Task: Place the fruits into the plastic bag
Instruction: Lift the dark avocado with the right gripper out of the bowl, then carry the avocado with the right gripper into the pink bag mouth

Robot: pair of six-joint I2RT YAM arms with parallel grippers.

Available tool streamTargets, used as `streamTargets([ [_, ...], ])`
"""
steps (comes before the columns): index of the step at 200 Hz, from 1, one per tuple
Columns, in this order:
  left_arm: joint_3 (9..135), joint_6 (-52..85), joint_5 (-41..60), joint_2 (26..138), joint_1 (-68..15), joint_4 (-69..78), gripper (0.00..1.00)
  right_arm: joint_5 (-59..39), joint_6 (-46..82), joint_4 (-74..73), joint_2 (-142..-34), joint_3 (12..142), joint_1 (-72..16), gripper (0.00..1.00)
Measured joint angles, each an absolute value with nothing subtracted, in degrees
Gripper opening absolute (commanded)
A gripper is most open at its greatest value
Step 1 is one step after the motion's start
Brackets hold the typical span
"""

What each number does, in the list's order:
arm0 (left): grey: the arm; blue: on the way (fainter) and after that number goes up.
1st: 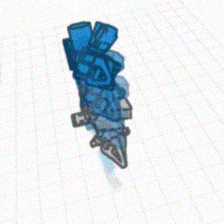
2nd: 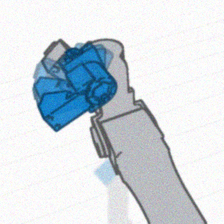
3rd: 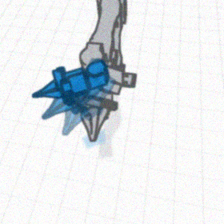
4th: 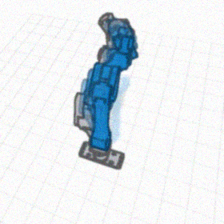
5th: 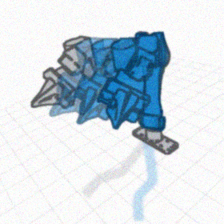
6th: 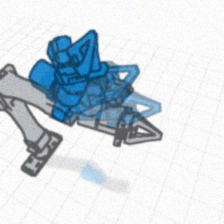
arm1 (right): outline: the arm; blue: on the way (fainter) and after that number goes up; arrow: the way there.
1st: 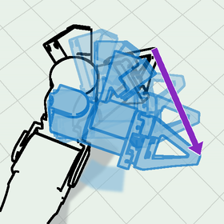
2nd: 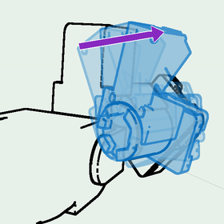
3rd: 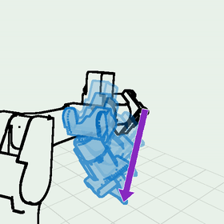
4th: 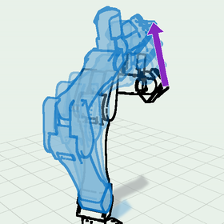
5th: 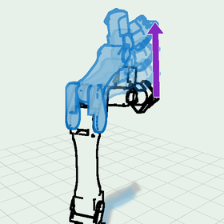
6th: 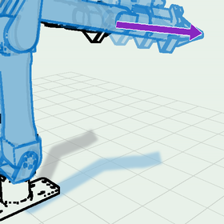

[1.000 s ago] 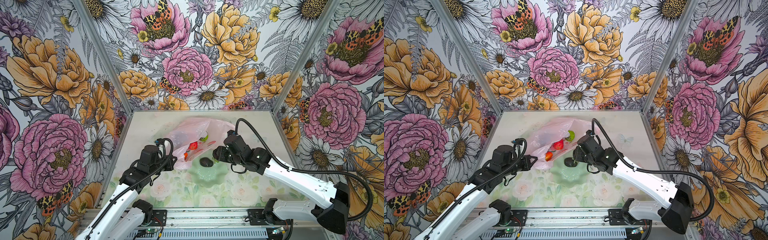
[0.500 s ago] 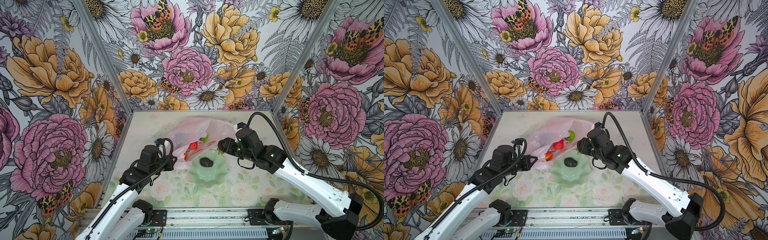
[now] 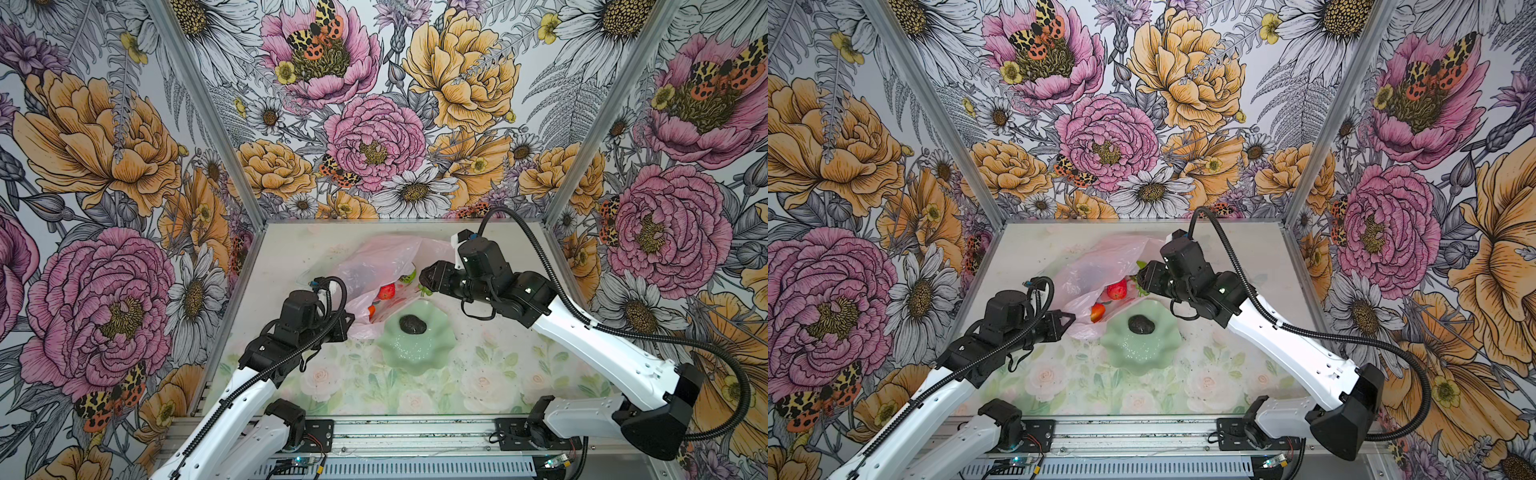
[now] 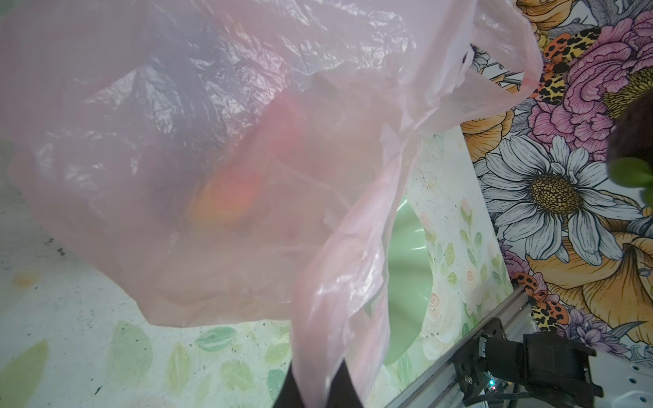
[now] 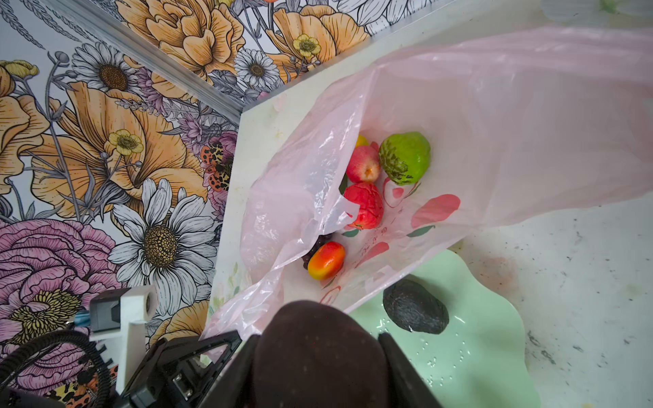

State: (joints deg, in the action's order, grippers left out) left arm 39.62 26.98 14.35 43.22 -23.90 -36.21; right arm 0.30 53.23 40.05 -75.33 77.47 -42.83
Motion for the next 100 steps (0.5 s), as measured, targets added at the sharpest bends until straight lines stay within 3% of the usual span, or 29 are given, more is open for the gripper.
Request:
streamTargets([
  [100,39.62,26.98,14.33,43.16,-24.14,-36.21,0.0,-5.96,51.9,40.03,-84.6,80.53,-35.57,0.34],
])
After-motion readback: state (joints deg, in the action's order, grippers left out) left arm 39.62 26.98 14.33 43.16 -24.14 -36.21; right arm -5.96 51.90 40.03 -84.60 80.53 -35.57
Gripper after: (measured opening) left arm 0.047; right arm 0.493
